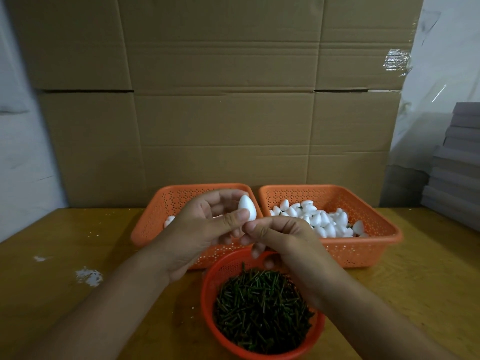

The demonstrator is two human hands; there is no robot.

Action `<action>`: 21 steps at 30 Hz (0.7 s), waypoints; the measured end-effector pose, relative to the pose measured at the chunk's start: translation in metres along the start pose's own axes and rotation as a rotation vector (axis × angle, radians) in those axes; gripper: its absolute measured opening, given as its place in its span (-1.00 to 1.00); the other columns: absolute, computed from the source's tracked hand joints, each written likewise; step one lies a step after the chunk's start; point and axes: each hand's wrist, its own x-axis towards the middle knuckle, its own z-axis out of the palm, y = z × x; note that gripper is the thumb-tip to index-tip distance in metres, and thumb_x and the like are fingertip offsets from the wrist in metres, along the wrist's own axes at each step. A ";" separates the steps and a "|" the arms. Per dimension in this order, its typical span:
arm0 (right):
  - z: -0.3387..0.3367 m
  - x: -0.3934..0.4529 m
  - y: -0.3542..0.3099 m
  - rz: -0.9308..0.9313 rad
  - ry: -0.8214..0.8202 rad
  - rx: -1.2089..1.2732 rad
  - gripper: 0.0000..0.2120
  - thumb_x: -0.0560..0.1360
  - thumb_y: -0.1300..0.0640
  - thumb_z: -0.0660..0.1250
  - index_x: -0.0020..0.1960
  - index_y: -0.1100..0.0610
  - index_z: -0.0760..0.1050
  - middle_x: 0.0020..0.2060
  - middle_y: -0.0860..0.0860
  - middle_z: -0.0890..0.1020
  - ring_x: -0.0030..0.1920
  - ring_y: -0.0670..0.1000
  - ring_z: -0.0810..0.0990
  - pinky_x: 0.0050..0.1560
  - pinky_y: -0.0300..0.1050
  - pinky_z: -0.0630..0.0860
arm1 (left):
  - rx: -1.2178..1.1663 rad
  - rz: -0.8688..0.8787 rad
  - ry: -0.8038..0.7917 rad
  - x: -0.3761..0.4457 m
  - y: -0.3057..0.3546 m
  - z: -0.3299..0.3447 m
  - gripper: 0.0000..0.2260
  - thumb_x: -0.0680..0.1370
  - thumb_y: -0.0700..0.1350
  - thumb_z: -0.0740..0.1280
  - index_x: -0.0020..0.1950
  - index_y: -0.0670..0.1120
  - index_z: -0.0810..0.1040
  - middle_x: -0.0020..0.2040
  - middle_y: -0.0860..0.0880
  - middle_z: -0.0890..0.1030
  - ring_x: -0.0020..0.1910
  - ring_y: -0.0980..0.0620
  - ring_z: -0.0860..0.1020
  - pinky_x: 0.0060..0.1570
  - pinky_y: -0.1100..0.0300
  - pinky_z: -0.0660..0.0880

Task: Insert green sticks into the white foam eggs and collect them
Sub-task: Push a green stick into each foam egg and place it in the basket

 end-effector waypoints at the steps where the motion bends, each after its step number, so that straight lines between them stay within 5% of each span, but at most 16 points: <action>1: -0.002 0.001 0.000 0.029 0.011 -0.011 -0.83 0.54 0.07 0.40 -0.19 0.07 0.69 -0.26 0.00 0.71 -0.34 -0.14 0.58 -0.38 -0.30 0.44 | -0.016 -0.023 0.027 0.001 0.000 -0.001 -0.57 0.37 0.05 0.57 0.20 0.00 0.63 -0.03 -0.06 0.70 -0.25 0.11 0.60 -0.30 0.29 0.52; 6: -0.028 0.015 -0.002 0.206 0.186 -0.083 -0.82 0.53 0.12 0.38 -0.12 0.22 0.66 -0.35 0.03 0.68 -0.40 -0.12 0.55 -0.46 -0.28 0.39 | -0.117 -0.108 0.256 0.010 -0.002 -0.015 -0.83 0.60 -0.12 0.37 0.19 -0.02 0.62 0.01 0.00 0.71 -0.28 0.10 0.60 -0.37 0.26 0.49; 13: -0.085 0.031 0.001 0.252 0.463 -0.068 -0.84 0.54 0.15 0.38 0.05 0.22 0.63 -0.20 0.06 0.75 -0.38 -0.08 0.62 -0.36 -0.17 0.45 | -0.153 -0.127 0.312 0.015 -0.001 -0.023 -0.82 0.58 -0.22 0.35 0.14 -0.04 0.63 -0.07 0.01 0.72 -0.34 0.13 0.59 -0.45 0.28 0.47; 17: -0.092 0.032 0.004 0.224 0.478 -0.043 -0.84 0.59 0.13 0.33 0.10 0.16 0.61 -0.09 0.04 0.75 -0.17 0.00 0.65 -0.30 -0.14 0.48 | -0.115 -0.116 0.332 0.017 -0.005 -0.025 -0.83 0.58 -0.22 0.36 0.13 -0.03 0.63 -0.06 0.02 0.72 -0.34 0.11 0.59 -0.43 0.27 0.46; 21: -0.078 0.025 -0.004 0.143 0.350 -0.188 -0.86 0.59 0.14 0.32 0.05 0.12 0.65 -0.15 -0.01 0.75 -0.23 -0.03 0.66 -0.28 -0.15 0.51 | -0.036 -0.102 0.358 0.019 -0.009 -0.030 -0.82 0.58 -0.22 0.36 0.12 -0.02 0.64 -0.07 0.03 0.72 -0.32 0.11 0.59 -0.38 0.25 0.49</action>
